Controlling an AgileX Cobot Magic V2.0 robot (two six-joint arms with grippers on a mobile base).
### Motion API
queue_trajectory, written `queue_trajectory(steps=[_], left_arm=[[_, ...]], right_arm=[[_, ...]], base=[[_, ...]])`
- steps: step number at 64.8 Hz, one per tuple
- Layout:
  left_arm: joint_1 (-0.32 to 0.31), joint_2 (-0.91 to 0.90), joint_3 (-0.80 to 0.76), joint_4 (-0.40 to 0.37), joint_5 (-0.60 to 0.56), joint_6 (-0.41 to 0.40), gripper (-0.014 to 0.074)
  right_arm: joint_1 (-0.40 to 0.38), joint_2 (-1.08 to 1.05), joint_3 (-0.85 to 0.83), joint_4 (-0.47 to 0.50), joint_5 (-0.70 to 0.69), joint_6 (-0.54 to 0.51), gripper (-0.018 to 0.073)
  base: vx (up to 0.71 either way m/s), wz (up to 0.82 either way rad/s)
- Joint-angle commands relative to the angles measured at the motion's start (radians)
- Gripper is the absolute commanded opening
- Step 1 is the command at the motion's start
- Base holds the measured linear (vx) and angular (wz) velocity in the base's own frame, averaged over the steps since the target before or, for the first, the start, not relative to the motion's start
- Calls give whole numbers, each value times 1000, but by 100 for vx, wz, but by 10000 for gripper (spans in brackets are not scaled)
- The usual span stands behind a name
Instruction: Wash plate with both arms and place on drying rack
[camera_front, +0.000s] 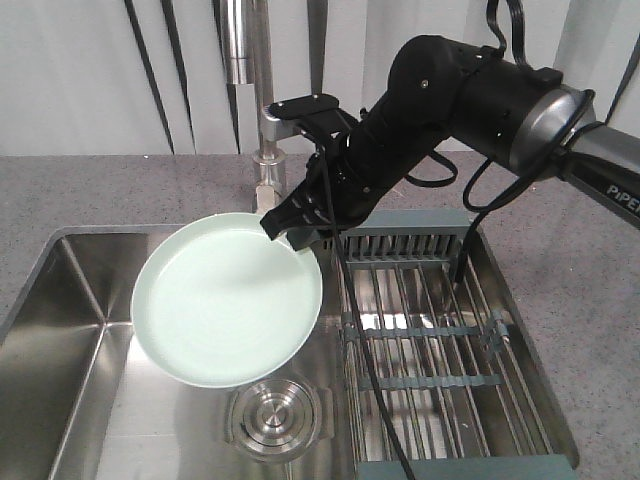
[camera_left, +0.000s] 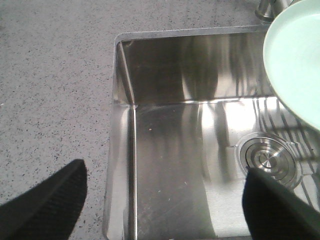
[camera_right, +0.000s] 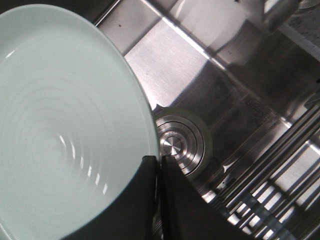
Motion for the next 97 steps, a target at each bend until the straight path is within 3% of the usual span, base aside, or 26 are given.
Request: queue_trajectory(steps=[1,30,43,69,81,97], left_arm=[[-2,7,-25,-9,-57,-11,585],[-2,7,-25,-9,-57,-11,585],[-2,7,-25,-9,-57,-11,585],[-2,7,-25,-9,-57,-11,585],[-2,7,-25,-9,-57,-11,585],[-2,7,-25,-9,-56,-11,585]], right_arm=[[-38,-38,-53,16,-22,8,-1],[-123,-90,3,4,-43,18,-1],[-161,-199,161,6,-83,18,-1],[-159,-456,497,-1,-160,38,-1],[-110,-566,639,-10,-185,71,-1],[33,-586,697,-39,-240,152,-1]], base=[[0,0],[0,0],[0,0],[0,0],[0,0],[0,0]])
